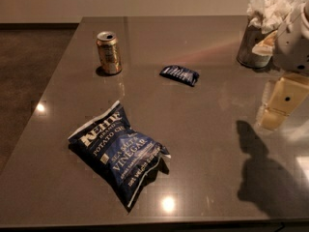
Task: Move blue chip bag near rxbar blueberry
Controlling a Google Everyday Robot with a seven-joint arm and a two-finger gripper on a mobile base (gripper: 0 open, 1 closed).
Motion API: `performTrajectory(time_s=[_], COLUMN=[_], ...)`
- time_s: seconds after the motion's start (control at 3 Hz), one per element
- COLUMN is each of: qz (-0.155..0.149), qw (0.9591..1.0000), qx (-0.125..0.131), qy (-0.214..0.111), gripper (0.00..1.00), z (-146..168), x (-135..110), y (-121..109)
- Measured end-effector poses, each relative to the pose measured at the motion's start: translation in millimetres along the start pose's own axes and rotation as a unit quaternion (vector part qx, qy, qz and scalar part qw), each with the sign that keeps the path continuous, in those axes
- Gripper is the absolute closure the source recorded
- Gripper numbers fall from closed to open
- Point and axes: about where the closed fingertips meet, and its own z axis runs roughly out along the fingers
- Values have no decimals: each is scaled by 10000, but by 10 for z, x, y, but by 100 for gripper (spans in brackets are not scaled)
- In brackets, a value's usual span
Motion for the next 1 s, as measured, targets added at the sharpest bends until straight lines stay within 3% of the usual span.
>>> performTrajectory(time_s=[0.33,1.0], qz=[-195,-401], qw=[9983,9925], qx=[-307,-717], qy=[-459,-907], gripper=[0,0], z=[212,459], x=[-396,-1031], y=[159,446])
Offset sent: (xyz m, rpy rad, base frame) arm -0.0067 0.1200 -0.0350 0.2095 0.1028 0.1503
